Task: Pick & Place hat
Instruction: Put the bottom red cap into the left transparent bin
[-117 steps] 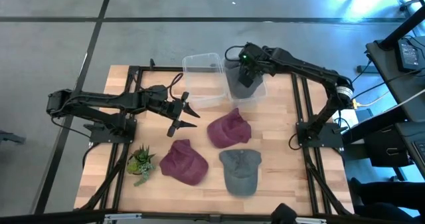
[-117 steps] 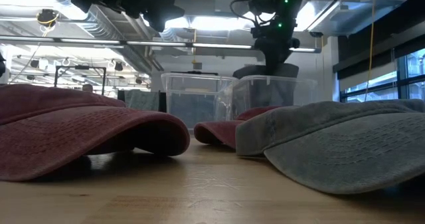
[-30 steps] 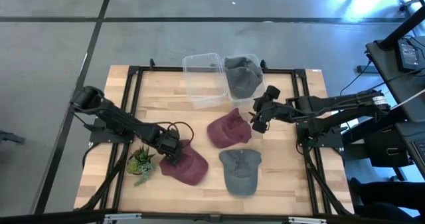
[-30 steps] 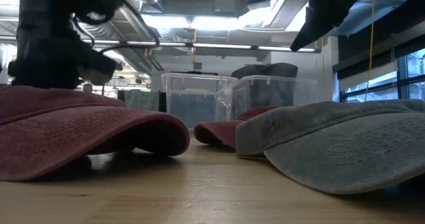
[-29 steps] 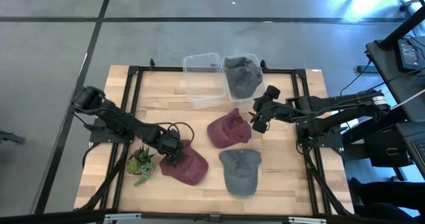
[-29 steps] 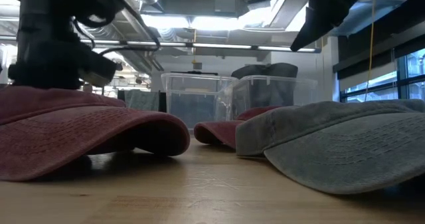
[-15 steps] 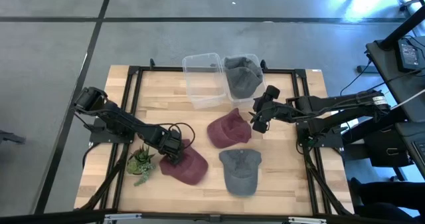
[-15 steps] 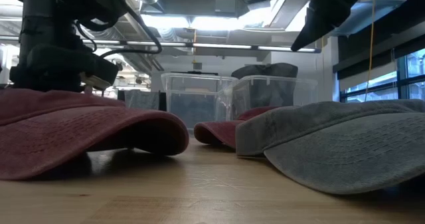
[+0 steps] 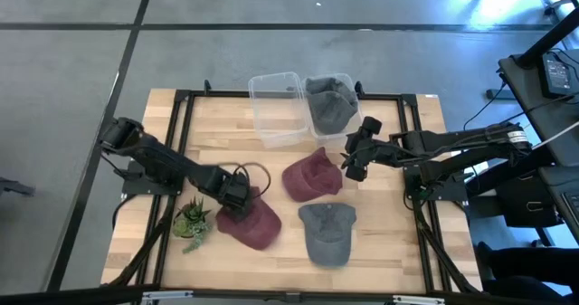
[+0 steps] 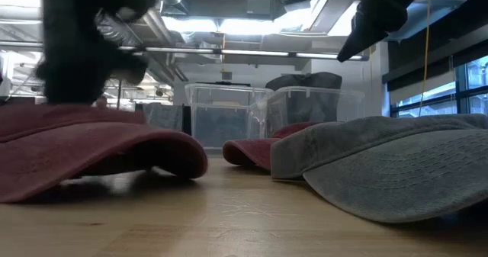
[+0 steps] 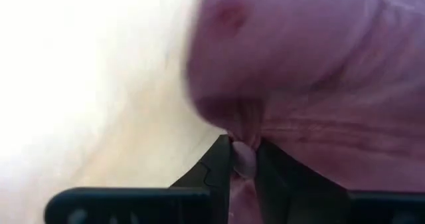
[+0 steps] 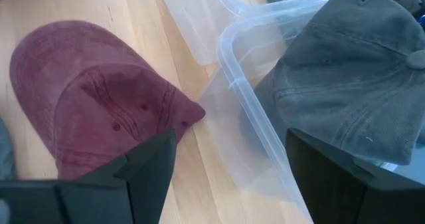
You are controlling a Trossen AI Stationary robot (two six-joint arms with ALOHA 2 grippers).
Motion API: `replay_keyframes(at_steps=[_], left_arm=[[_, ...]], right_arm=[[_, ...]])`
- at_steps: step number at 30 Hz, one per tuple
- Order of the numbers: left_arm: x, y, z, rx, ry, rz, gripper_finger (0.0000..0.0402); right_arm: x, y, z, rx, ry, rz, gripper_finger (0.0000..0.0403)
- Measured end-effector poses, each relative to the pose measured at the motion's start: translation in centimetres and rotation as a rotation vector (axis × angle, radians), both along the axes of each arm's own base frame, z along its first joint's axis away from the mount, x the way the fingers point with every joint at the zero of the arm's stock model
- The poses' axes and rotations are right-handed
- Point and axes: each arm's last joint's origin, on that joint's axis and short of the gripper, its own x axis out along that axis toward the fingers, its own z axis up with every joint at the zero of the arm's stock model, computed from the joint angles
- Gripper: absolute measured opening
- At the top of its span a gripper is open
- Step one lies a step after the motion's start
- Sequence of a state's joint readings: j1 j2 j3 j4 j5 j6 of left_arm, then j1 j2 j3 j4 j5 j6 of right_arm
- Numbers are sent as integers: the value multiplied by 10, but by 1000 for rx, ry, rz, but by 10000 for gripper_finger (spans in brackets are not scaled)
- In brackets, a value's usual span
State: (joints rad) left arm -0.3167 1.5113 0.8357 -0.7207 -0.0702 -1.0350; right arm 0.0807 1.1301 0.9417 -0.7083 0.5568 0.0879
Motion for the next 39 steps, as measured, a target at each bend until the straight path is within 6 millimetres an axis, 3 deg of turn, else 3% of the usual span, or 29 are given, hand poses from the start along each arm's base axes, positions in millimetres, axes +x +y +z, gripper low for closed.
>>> replay_keyframes(at_steps=[4,15,22,25,29,35,39], left_arm=[[9,5,42,56,-80,-60,36],[19,30,188,394,-377,-282,36],[16,50,254,578,-506,-457,36],[13,63,272,709,-499,-522,36],[15,84,282,898,-432,-622,36],[30,115,282,1058,-331,-784,36],[44,140,277,1107,-290,-698,36]], right_arm=[[-1,0,-1,-3,16,2,280],[-2,0,-1,3,17,-5,280],[-2,0,-1,3,18,-6,280],[-2,0,-1,3,18,-7,280],[-2,0,-1,10,13,-14,280],[-2,0,-1,21,3,-27,280],[-2,0,-1,37,-11,-46,280]])
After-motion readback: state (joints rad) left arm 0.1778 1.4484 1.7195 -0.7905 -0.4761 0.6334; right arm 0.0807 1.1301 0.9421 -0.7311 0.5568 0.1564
